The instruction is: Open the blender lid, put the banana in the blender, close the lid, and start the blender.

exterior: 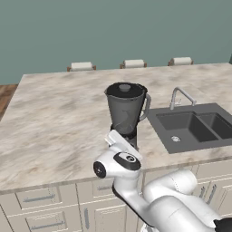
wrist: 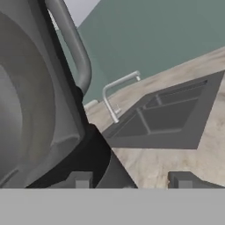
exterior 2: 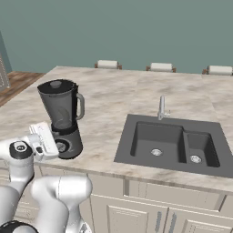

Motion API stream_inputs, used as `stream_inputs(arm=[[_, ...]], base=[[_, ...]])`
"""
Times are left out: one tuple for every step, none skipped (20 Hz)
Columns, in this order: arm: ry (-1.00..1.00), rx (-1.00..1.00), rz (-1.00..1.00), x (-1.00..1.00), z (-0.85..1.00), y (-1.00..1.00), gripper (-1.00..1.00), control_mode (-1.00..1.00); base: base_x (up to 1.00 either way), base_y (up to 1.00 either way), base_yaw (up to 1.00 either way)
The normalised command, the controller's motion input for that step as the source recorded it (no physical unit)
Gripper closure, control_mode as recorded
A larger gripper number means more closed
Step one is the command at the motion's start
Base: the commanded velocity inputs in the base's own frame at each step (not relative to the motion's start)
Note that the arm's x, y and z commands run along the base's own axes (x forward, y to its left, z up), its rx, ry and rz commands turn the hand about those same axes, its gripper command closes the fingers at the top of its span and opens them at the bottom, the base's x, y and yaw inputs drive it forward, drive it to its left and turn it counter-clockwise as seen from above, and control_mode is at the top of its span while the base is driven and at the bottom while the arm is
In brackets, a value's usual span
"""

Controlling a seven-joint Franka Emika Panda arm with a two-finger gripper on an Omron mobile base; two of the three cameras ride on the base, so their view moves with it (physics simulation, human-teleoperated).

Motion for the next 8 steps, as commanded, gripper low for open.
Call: stream_inputs(arm=[[0.00, 0.00, 0.04, 0.27, -0.17, 0.00, -1.00, -1.00], [0.00, 0.00, 0.04, 0.28, -0.21, 0.00, -1.00, -1.00], [-0.03, 0.00, 0.05, 0.28, -0.18, 0.00, -1.00, -1.00], [-0.05, 0.00, 0.06, 0.23, -0.12, 0.00, -1.00, -1.00], [-0.08, 0.00, 0.06, 0.16, -0.09, 0.00, -1.00, -1.00], [-0.12, 0.01, 0.06, 0.09, -0.01, 0.00, -1.00, -1.00], [-0.14, 0.02, 0.05, 0.02, 0.00, 0.00, -1.00, -1.00], [-0.16, 0.02, 0.05, 0.00, 0.00, 0.00, -1.00, -1.00]], base=[[0.00, 0.00, 0.00], [0.00, 0.00, 0.00], [0.00, 0.00, 0.00], [0.00, 0.00, 0.00], [0.00, 0.00, 0.00], [0.00, 0.00, 0.00], [0.00, 0.00, 0.00], [0.00, 0.00, 0.00]])
